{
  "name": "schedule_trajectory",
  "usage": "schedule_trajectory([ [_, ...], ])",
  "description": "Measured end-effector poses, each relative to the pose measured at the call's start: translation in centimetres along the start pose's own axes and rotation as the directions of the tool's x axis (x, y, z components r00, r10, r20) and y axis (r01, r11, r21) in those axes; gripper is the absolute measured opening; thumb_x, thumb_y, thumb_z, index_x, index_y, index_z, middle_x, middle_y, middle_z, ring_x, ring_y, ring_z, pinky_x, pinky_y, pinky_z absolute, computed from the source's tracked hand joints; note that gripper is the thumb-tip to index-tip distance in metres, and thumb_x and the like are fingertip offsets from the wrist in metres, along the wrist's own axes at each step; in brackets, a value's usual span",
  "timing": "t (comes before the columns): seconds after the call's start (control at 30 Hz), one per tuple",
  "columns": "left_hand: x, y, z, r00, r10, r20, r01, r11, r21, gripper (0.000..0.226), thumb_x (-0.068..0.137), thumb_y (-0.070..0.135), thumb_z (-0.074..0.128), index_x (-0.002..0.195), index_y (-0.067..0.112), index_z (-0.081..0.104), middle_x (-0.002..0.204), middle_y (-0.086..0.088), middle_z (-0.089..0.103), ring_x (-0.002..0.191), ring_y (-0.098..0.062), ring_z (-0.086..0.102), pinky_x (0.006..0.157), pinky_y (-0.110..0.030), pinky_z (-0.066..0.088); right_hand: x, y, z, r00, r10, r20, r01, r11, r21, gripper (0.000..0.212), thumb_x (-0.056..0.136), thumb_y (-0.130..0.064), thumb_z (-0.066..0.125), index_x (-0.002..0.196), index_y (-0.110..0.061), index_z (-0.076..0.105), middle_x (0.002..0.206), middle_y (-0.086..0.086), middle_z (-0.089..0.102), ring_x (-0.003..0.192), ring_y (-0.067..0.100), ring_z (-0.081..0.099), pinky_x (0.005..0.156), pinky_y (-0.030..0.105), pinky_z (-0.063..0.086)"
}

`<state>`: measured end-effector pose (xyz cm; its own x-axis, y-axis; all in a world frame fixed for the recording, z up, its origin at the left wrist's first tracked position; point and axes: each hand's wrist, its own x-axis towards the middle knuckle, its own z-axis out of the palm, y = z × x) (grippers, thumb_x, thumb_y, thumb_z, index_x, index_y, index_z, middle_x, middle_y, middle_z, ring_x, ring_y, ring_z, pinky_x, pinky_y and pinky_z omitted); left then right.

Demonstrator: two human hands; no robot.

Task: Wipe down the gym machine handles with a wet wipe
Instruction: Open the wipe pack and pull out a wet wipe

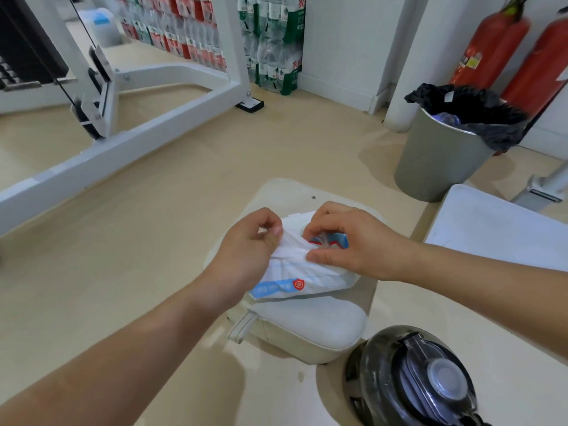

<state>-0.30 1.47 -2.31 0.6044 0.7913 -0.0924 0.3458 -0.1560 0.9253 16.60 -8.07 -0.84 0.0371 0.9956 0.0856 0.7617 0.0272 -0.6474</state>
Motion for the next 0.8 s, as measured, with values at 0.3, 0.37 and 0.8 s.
schedule_trajectory([
  [0.3,-0.2,2.8,-0.2,0.977,0.016,0.214,-0.092,0.933,0.349,0.021,0.079,0.041,0.07,0.095,0.027,0.065,0.093,0.01,0.062,0.083,-0.007,0.059,0.075,-0.024,0.048,-0.3,-0.7,-0.2,0.992,0.089,0.091,-0.098,0.989,0.107,0.021,0.075,-0.017,0.079,0.08,-0.032,0.065,0.086,-0.012,0.056,0.078,0.005,0.054,0.078,0.025,0.049],
  [0.37,-0.5,2.7,0.4,0.937,0.247,0.249,-0.35,0.682,0.642,0.021,0.081,0.046,0.066,0.095,0.031,0.068,0.098,0.011,0.059,0.093,-0.011,0.058,0.087,-0.03,0.044,-0.3,-0.7,-0.5,0.989,0.087,0.123,-0.094,0.994,0.056,0.015,0.075,-0.019,0.079,0.083,-0.027,0.069,0.089,-0.01,0.055,0.078,0.004,0.053,0.076,0.021,0.047],
  [0.8,1.0,0.5,-0.1,0.97,0.224,0.097,-0.242,0.931,0.272,0.017,0.093,0.006,0.054,0.079,0.016,0.057,0.092,0.006,0.045,0.076,-0.001,0.047,0.063,-0.014,0.039,-0.7,-0.2,-0.6,0.967,0.145,0.209,-0.089,0.962,-0.257,0.014,0.078,-0.031,0.074,0.087,-0.028,0.063,0.099,-0.008,0.057,0.093,0.009,0.051,0.083,0.03,0.044],
])
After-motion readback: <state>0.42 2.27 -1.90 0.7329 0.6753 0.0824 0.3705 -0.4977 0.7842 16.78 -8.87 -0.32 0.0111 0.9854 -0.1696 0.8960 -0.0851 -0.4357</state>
